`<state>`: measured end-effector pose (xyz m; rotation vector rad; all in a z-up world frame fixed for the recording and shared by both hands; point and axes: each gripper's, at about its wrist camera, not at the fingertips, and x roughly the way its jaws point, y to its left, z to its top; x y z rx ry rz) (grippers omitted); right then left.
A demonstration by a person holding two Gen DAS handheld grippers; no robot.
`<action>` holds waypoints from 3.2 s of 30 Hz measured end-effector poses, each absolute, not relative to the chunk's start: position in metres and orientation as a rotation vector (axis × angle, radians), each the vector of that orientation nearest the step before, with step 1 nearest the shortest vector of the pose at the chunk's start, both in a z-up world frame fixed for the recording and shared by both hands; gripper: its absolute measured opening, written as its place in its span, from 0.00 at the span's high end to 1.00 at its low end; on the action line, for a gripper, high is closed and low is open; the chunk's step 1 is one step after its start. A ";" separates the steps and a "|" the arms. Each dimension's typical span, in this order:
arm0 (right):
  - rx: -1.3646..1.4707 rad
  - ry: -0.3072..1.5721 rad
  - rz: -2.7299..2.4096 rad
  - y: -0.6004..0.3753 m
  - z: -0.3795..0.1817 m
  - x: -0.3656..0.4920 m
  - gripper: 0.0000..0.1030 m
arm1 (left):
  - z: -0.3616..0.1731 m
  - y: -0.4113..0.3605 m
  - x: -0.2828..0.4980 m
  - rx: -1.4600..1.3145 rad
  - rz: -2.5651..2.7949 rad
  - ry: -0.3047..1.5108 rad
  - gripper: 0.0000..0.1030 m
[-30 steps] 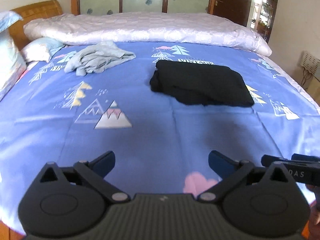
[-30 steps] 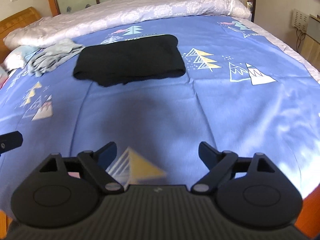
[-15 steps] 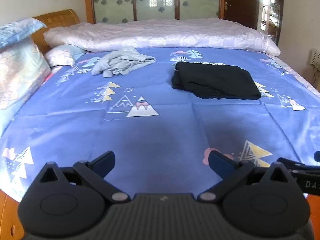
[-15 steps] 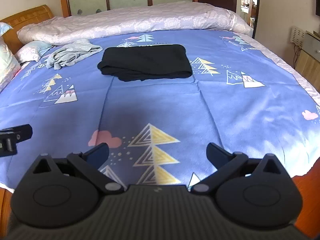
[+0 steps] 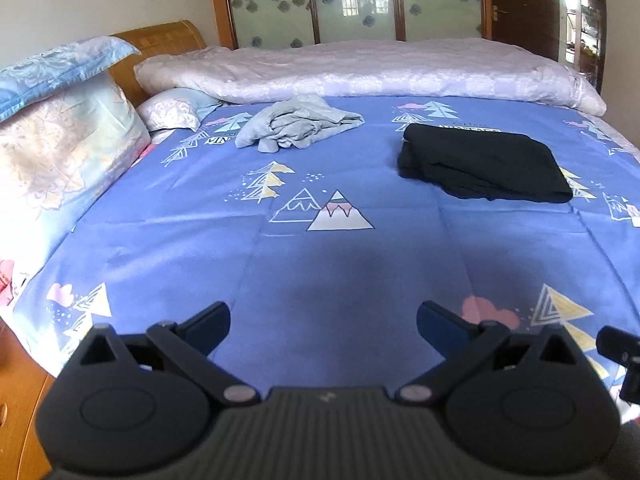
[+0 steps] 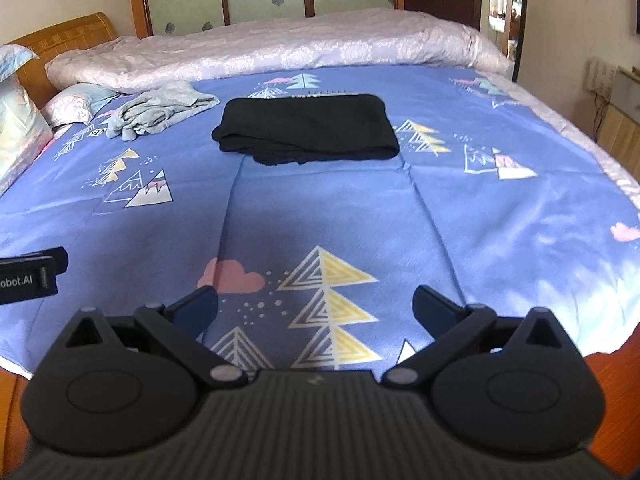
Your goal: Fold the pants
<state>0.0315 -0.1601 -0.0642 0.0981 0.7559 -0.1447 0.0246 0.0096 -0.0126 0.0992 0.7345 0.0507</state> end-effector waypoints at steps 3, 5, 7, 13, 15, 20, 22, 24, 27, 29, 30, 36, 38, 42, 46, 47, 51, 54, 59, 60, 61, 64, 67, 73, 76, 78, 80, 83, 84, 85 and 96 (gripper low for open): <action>0.102 0.760 -0.153 -0.163 -0.068 0.034 0.00 | -0.016 0.007 0.027 0.098 0.057 0.748 0.00; 0.102 0.760 -0.158 -0.165 -0.069 0.035 0.00 | -0.018 0.005 0.028 0.093 0.061 0.758 0.00; 0.102 0.759 -0.164 -0.168 -0.070 0.035 0.00 | -0.019 0.002 0.029 0.092 0.058 0.763 0.00; 0.102 0.756 -0.179 -0.175 -0.072 0.035 0.00 | -0.018 -0.012 0.026 0.138 0.056 0.749 0.00; 0.094 0.753 -0.182 -0.177 -0.073 0.036 0.00 | -0.018 -0.016 0.026 0.163 0.054 0.742 0.00; 0.080 0.743 -0.187 -0.180 -0.071 0.035 0.00 | -0.019 -0.024 0.023 0.197 0.058 0.734 0.00; 0.083 0.743 -0.185 -0.182 -0.070 0.035 0.00 | -0.020 -0.025 0.024 0.203 0.055 0.738 0.00; 0.083 0.743 -0.184 -0.183 -0.070 0.035 0.00 | -0.019 -0.025 0.022 0.210 0.053 0.737 0.00; 0.080 0.740 -0.180 -0.183 -0.069 0.035 0.00 | -0.018 -0.026 0.021 0.220 0.050 0.734 0.00; 0.077 0.737 -0.179 -0.182 -0.068 0.034 0.00 | -0.017 -0.027 0.020 0.221 0.046 0.734 0.00; 0.075 0.735 -0.178 -0.182 -0.068 0.034 0.00 | -0.017 -0.026 0.020 0.220 0.043 0.734 0.00; 0.068 0.734 -0.173 -0.181 -0.067 0.034 0.00 | -0.019 -0.024 0.020 0.203 0.033 0.753 0.00; 0.068 0.734 -0.173 -0.181 -0.067 0.034 0.00 | -0.019 -0.023 0.020 0.197 0.029 0.757 0.00; 0.070 0.735 -0.174 -0.180 -0.067 0.034 0.00 | -0.020 -0.023 0.020 0.191 0.021 0.760 0.00; 0.072 0.740 -0.170 -0.181 -0.068 0.035 0.00 | -0.021 -0.025 0.019 0.193 0.013 0.765 0.00; 0.072 0.741 -0.167 -0.182 -0.068 0.035 0.00 | -0.022 -0.025 0.019 0.194 0.012 0.767 0.00; 0.073 0.742 -0.165 -0.182 -0.068 0.036 0.00 | -0.024 -0.025 0.020 0.193 0.011 0.776 0.00; 0.073 0.742 -0.165 -0.182 -0.068 0.036 0.00 | -0.025 -0.024 0.021 0.195 0.013 0.779 0.00; 0.072 0.743 -0.164 -0.181 -0.069 0.036 0.00 | -0.027 -0.024 0.023 0.200 0.011 0.789 0.00; 0.072 0.744 -0.164 -0.182 -0.069 0.036 0.00 | -0.028 -0.024 0.023 0.199 0.010 0.794 0.00; 0.071 0.745 -0.163 -0.183 -0.071 0.036 0.00 | -0.028 -0.024 0.024 0.198 0.010 0.798 0.00; 0.073 0.751 -0.162 -0.185 -0.073 0.036 0.00 | -0.031 -0.023 0.025 0.197 0.010 0.812 0.00; 0.073 0.756 -0.160 -0.186 -0.075 0.037 0.00 | -0.033 -0.023 0.025 0.199 0.006 0.823 0.00; 0.073 0.767 -0.155 -0.186 -0.077 0.039 0.00 | -0.036 -0.024 0.025 0.204 0.001 0.841 0.00; 0.073 0.771 -0.154 -0.186 -0.078 0.039 0.00 | -0.036 -0.024 0.026 0.202 -0.002 0.847 0.00; 0.073 0.772 -0.154 -0.186 -0.078 0.039 0.00 | -0.037 -0.024 0.025 0.200 -0.005 0.852 0.00; 0.076 0.775 -0.153 -0.187 -0.079 0.039 0.00 | -0.037 -0.024 0.026 0.199 -0.007 0.856 0.00; 0.084 0.781 -0.154 -0.188 -0.080 0.040 0.00 | -0.038 -0.024 0.025 0.201 -0.011 0.858 0.00; 0.085 0.783 -0.153 -0.189 -0.080 0.040 0.00 | -0.038 -0.025 0.025 0.200 -0.013 0.860 0.00; 0.086 0.784 -0.152 -0.189 -0.080 0.040 0.00 | -0.038 -0.025 0.025 0.201 -0.014 0.862 0.00; 0.094 0.806 -0.143 -0.191 -0.084 0.042 0.00 | -0.042 -0.023 0.028 0.203 -0.015 0.884 0.00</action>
